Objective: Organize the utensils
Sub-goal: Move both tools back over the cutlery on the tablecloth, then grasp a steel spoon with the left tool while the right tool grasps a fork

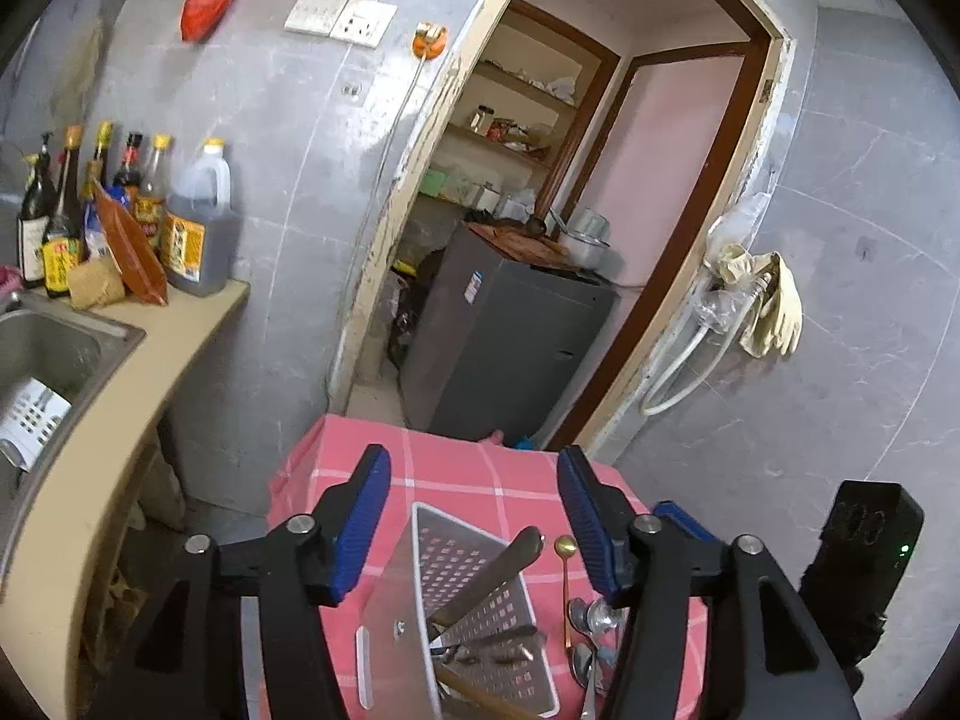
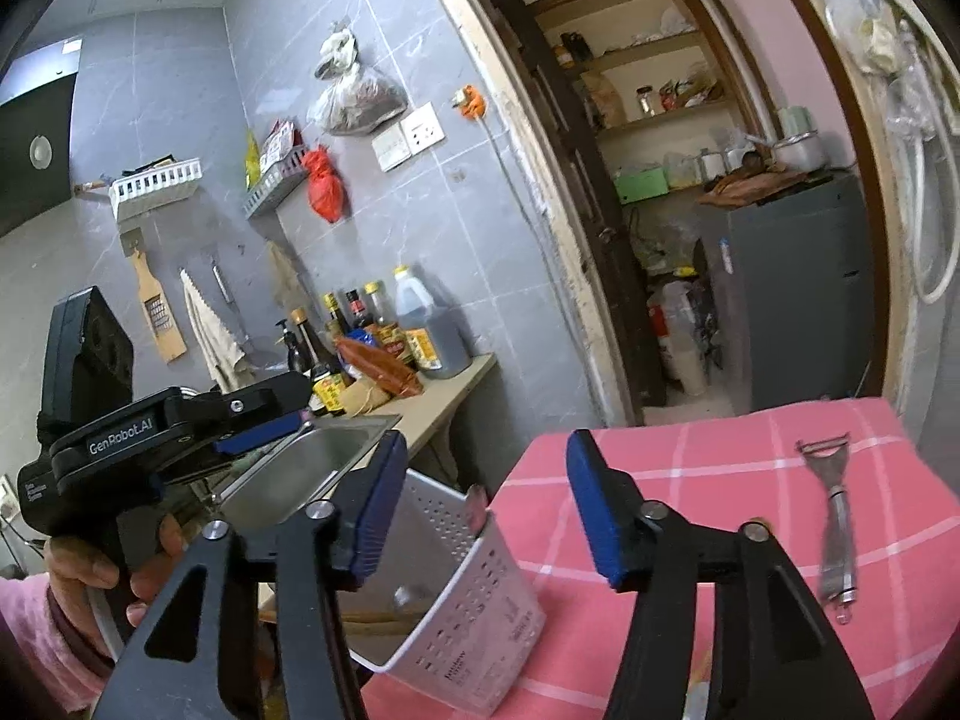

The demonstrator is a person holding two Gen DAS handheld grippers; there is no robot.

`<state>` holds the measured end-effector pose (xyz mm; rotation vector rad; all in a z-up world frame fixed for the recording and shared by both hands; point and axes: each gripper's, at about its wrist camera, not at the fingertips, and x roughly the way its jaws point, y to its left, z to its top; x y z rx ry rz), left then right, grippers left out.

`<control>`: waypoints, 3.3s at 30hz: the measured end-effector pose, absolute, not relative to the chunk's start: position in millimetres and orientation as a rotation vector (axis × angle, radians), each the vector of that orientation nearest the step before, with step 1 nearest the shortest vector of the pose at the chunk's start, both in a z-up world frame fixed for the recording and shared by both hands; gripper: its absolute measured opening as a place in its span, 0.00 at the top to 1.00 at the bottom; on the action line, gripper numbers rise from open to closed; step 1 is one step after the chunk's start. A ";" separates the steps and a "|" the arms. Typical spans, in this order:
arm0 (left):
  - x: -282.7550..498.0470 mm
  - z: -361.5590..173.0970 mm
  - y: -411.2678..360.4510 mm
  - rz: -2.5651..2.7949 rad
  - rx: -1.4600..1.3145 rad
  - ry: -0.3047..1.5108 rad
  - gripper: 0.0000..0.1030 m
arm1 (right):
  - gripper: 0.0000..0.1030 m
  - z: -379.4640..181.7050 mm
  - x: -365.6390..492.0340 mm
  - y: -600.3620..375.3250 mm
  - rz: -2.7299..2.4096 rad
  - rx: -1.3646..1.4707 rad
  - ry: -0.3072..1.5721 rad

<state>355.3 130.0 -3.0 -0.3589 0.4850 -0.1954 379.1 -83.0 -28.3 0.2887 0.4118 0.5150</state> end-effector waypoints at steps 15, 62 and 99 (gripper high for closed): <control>335.5 24.2 72.9 -0.091 -0.215 0.421 0.09 | 0.14 12.1 350.7 -159.0 0.357 0.249 0.329; 357.7 -152.3 -84.0 -0.101 -0.258 0.765 0.13 | 0.29 -156.9 390.7 -304.2 0.351 0.318 0.707; 398.0 -201.9 -58.9 -0.186 -0.500 1.096 0.94 | 0.78 -228.8 474.4 -219.9 0.454 0.572 1.050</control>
